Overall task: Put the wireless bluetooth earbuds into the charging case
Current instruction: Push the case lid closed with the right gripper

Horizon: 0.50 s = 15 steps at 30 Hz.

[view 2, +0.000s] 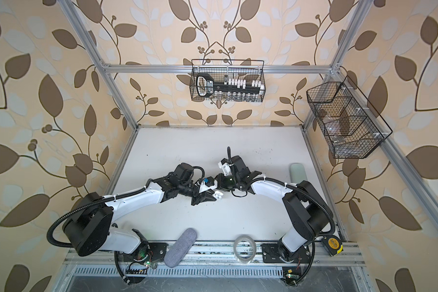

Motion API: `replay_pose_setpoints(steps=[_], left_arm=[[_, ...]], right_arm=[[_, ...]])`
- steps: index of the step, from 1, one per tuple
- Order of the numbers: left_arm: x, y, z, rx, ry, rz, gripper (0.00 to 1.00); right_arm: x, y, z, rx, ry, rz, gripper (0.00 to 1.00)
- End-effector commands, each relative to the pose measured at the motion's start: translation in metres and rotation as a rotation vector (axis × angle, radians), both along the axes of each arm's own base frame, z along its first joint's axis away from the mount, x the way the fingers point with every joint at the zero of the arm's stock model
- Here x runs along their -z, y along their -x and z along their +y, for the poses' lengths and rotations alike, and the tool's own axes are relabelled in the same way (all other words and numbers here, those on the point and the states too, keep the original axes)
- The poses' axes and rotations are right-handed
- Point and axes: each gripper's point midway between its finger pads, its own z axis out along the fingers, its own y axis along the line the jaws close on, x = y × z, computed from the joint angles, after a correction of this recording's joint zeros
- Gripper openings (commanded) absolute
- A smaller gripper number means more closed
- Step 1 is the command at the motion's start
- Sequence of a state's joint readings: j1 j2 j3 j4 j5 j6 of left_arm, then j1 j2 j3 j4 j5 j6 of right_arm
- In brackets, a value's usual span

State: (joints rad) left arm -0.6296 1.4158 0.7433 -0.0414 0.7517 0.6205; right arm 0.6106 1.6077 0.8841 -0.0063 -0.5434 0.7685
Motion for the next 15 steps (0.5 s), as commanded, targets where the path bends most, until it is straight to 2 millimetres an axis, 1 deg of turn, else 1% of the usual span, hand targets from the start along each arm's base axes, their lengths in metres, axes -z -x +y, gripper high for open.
replay_pose_setpoints(steps=[1, 15], left_arm=[[-0.03, -0.009, -0.009, 0.011, 0.061, -0.092, 0.05], [-0.028, -0.017, -0.008, -0.03, 0.051, -0.108, 0.05]], right_arm=[[0.008, 0.012, 0.0, -0.014, -0.001, 0.036, 0.35], [0.016, 0.025, 0.0, -0.026, 0.004, 0.055, 0.34]])
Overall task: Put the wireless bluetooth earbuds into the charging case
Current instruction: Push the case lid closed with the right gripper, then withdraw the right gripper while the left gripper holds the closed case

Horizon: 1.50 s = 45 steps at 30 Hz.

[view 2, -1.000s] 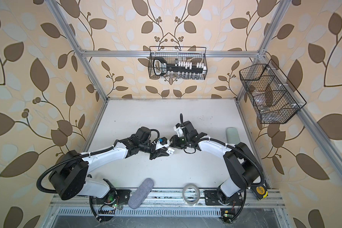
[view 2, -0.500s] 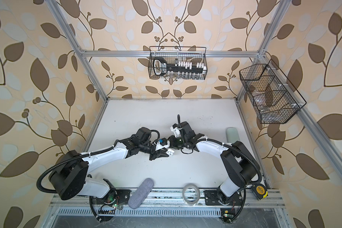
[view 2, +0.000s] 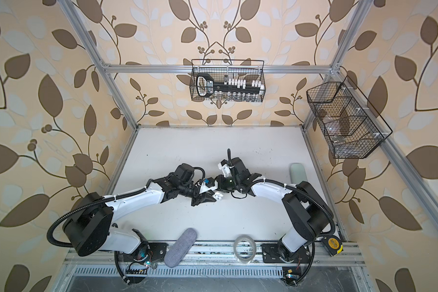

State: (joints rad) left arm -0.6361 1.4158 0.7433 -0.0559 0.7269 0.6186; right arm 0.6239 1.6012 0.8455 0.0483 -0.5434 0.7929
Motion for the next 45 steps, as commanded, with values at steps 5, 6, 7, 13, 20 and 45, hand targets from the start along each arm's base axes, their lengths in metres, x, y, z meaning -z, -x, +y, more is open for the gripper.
replay_pose_setpoints(steps=[5, 6, 7, 13, 20, 45], left_arm=[[-0.032, -0.018, -0.009, -0.02, 0.073, -0.113, 0.05], [-0.032, -0.018, -0.009, -0.02, 0.072, -0.112, 0.05], [-0.032, -0.018, -0.009, -0.021, 0.072, -0.11, 0.05], [-0.033, -0.018, -0.009, -0.021, 0.074, -0.108, 0.05], [-0.031, -0.019, -0.01, -0.028, 0.072, -0.104, 0.05], [-0.027, -0.041, -0.006, -0.134, 0.053, -0.087, 0.06]], right_arm=[[0.013, 0.021, -0.004, -0.027, 0.023, 0.055, 0.34], [0.013, 0.02, -0.005, -0.023, 0.022, 0.055, 0.34], [0.012, 0.021, -0.004, -0.024, 0.021, 0.054, 0.34], [0.01, 0.02, -0.006, -0.02, 0.019, 0.048, 0.34], [0.003, 0.015, -0.011, 0.003, 0.029, 0.021, 0.35], [-0.039, -0.003, -0.072, 0.153, 0.155, -0.172, 0.75]])
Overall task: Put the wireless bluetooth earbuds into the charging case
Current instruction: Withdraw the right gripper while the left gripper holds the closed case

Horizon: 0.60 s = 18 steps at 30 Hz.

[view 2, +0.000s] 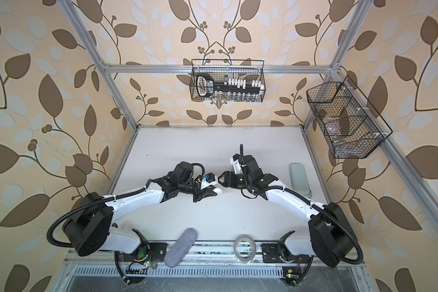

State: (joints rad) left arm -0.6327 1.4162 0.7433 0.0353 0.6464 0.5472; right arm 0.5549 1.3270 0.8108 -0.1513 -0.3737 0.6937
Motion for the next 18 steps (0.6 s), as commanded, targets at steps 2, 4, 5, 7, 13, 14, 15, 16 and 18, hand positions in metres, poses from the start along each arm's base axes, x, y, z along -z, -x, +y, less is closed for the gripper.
replay_pose_setpoints(steps=[2, 4, 5, 7, 13, 14, 15, 16, 18], left_arm=[[-0.02, -0.022, -0.002, -0.05, 0.036, -0.035, 0.07], [-0.021, -0.027, 0.0, -0.075, 0.036, -0.026, 0.08], [-0.022, -0.029, 0.0, -0.082, 0.037, -0.022, 0.08], [-0.024, -0.033, 0.003, -0.105, 0.041, -0.013, 0.09], [-0.029, -0.043, 0.008, -0.157, 0.052, -0.026, 0.1], [-0.03, -0.044, 0.009, -0.161, 0.054, -0.027, 0.1], [-0.03, -0.045, 0.01, -0.167, 0.053, -0.026, 0.1], [-0.031, -0.047, 0.011, -0.174, 0.053, -0.027, 0.1], [-0.031, -0.05, 0.013, -0.188, 0.053, -0.027, 0.1]], right_arm=[[0.005, 0.003, -0.02, 0.047, 0.06, -0.011, 0.79], [0.0, 0.001, -0.028, 0.072, 0.056, -0.032, 0.85], [-0.003, 0.001, -0.031, 0.084, 0.053, -0.042, 0.88], [-0.009, 0.0, -0.038, 0.107, 0.049, -0.066, 0.92], [-0.019, -0.001, -0.057, 0.157, 0.072, -0.111, 1.0], [-0.019, 0.0, -0.059, 0.16, 0.075, -0.112, 1.0], [-0.02, 0.0, -0.061, 0.164, 0.076, -0.117, 1.0], [-0.02, 0.001, -0.063, 0.167, 0.078, -0.121, 1.0], [-0.024, 0.003, -0.065, 0.171, 0.076, -0.137, 1.0]])
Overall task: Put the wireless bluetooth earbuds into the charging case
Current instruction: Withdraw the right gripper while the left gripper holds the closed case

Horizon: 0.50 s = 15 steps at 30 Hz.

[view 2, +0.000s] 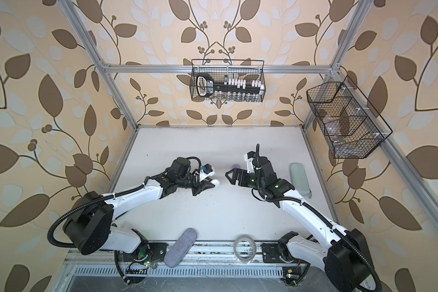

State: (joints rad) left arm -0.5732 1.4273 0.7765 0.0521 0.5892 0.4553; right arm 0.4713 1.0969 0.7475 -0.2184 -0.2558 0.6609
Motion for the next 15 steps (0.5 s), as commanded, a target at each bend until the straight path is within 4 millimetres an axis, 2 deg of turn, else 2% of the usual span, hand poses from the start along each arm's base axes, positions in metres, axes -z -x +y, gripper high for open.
replay_pose_setpoints(steps=[1, 5, 11, 14, 15], left_arm=[[-0.023, -0.017, 0.001, -0.041, 0.041, -0.051, 0.1], [-0.024, -0.022, 0.004, -0.064, 0.042, -0.043, 0.11], [-0.024, -0.033, 0.01, -0.107, 0.043, -0.024, 0.11], [-0.027, -0.037, 0.012, -0.124, 0.05, -0.021, 0.11], [-0.015, -0.04, 0.013, -0.133, 0.036, 0.013, 0.11]], right_arm=[[0.008, 0.006, -0.012, 0.02, 0.038, -0.003, 1.0], [-0.002, 0.009, -0.02, 0.042, 0.049, -0.05, 1.0], [-0.011, 0.013, -0.05, 0.13, 0.151, -0.137, 1.0], [-0.009, 0.017, -0.068, 0.185, 0.213, -0.17, 1.0], [-0.007, 0.018, -0.074, 0.201, 0.235, -0.177, 1.0]])
